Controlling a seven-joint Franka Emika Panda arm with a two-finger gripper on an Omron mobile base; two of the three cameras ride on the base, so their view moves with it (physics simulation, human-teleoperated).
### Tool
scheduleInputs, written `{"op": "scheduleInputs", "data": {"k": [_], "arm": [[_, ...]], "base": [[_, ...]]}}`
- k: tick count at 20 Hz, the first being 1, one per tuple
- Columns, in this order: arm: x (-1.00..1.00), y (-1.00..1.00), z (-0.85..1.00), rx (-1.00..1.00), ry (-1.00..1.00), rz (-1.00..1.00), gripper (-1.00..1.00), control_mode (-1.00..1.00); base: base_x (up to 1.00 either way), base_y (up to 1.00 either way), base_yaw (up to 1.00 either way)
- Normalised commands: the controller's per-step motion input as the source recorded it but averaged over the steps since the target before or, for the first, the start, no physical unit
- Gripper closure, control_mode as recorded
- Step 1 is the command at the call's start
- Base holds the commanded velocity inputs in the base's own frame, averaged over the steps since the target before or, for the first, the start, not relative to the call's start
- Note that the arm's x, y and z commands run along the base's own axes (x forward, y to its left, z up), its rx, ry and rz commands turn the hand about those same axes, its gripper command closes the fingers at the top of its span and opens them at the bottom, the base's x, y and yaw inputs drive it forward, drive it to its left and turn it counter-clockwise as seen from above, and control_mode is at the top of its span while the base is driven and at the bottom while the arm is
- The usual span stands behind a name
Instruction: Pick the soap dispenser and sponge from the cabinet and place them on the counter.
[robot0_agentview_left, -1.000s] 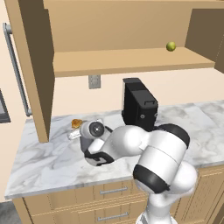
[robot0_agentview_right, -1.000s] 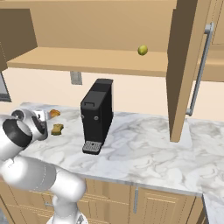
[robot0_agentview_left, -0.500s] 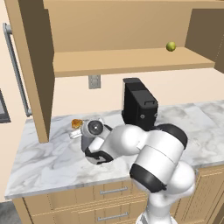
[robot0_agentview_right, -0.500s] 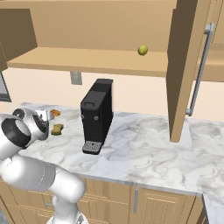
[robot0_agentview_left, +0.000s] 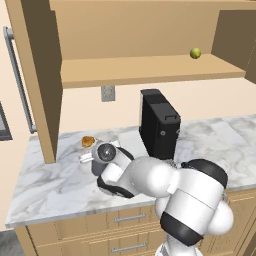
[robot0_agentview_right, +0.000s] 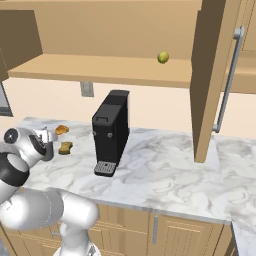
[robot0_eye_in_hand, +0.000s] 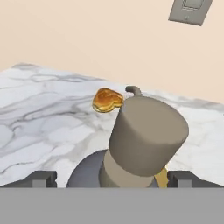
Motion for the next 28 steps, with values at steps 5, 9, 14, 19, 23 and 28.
{"op": "scheduleInputs", "data": {"k": [5, 9, 14, 19, 23, 28], "arm": [[-0.19, 0.0, -0.11, 0.0, 0.0, -0.09, -1.0, -1.0], [-0.05, -0.04, -0.18, 0.0, 0.01, -0.09, -1.0, -1.0], [0.0, -0.09, -0.12, 0.0, 0.04, -0.1, -1.0, -1.0], [-0.2, -0.11, 0.25, 0.0, -0.03, -0.1, -1.0, -1.0], [-0.62, -0.13, 0.54, 0.0, -0.22, -0.02, -1.0, -1.0], [-0.74, -0.13, 0.57, 0.0, -0.31, 0.0, -1.0, -1.0]], "base": [[0.0, 0.0, 0.0], [0.0, 0.0, 0.0], [0.0, 0.0, 0.0], [0.0, 0.0, 0.0], [0.0, 0.0, 0.0], [0.0, 0.0, 0.0]]}}
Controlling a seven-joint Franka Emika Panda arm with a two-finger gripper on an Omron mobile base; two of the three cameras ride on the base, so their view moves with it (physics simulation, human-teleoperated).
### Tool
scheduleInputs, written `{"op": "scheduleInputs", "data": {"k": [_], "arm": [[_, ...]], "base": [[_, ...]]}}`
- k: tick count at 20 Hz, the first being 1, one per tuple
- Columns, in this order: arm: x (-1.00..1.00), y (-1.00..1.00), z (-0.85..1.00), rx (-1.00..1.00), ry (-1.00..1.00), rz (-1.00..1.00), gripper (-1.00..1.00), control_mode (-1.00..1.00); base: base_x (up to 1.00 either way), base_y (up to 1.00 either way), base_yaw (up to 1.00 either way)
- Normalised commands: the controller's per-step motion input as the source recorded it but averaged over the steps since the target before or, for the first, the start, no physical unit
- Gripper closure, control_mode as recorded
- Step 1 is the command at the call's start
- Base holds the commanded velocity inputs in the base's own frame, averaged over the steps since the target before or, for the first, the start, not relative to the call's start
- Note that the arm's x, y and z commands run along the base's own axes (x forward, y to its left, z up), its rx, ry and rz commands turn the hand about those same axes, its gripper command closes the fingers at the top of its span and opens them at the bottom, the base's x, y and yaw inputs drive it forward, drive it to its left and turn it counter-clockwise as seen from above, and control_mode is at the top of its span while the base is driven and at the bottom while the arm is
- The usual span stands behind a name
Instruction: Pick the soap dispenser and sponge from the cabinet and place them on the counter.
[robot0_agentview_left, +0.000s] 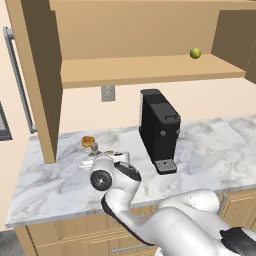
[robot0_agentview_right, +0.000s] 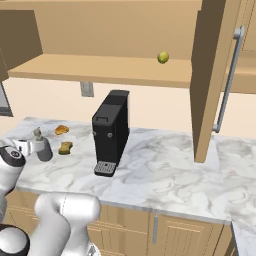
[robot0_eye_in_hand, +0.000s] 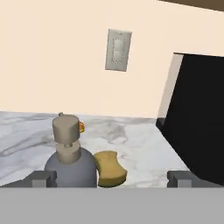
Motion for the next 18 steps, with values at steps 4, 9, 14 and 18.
{"op": "scheduleInputs", "data": {"k": [4, 9, 14, 18], "arm": [[-0.71, -0.21, 0.58, 0.0, -0.37, 0.0, -1.0, -1.0], [-0.57, -0.28, 0.55, 0.0, -0.39, -0.01, -1.0, -1.0], [-0.6, -0.2, 0.61, 0.0, -0.36, -0.05, -1.0, -1.0], [-0.72, -0.16, 0.61, 0.0, -0.36, -0.03, -1.0, -1.0]], "base": [[0.0, 0.0, 0.0], [0.0, 0.0, 0.0], [0.0, 0.0, 0.0], [0.0, 0.0, 0.0]]}}
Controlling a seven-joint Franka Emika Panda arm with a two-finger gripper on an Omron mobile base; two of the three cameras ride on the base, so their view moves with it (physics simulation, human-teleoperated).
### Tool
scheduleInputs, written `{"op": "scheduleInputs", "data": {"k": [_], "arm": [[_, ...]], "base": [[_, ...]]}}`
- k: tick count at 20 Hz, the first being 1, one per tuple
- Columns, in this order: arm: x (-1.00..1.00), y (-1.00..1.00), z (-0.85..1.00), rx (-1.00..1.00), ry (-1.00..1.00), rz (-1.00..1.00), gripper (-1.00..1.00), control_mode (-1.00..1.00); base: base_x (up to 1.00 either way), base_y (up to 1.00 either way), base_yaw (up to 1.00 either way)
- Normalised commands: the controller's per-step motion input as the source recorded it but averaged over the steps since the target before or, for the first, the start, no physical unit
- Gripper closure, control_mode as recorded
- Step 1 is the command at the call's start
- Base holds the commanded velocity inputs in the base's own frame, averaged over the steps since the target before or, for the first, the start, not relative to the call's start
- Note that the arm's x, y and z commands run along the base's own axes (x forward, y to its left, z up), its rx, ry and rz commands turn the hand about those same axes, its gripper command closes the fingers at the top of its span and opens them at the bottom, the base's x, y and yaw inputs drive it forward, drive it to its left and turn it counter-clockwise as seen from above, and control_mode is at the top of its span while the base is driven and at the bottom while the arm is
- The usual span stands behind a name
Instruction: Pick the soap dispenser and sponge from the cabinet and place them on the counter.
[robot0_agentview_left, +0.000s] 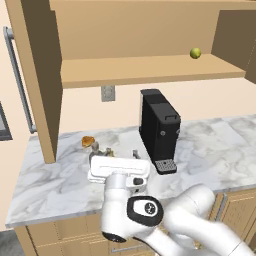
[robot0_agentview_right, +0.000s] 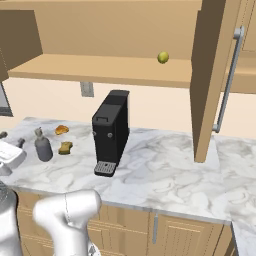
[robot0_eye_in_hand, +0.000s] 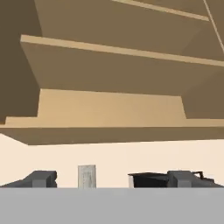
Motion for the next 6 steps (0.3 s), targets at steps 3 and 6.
{"op": "scheduleInputs", "data": {"k": [3, 6], "arm": [[-0.8, -0.17, 0.55, 0.0, -0.4, 0.0, -1.0, -1.0], [-0.72, -0.09, 0.63, 0.0, -0.36, -0.03, -1.0, -1.0]], "base": [[0.0, 0.0, 0.0], [0.0, 0.0, 0.0]]}}
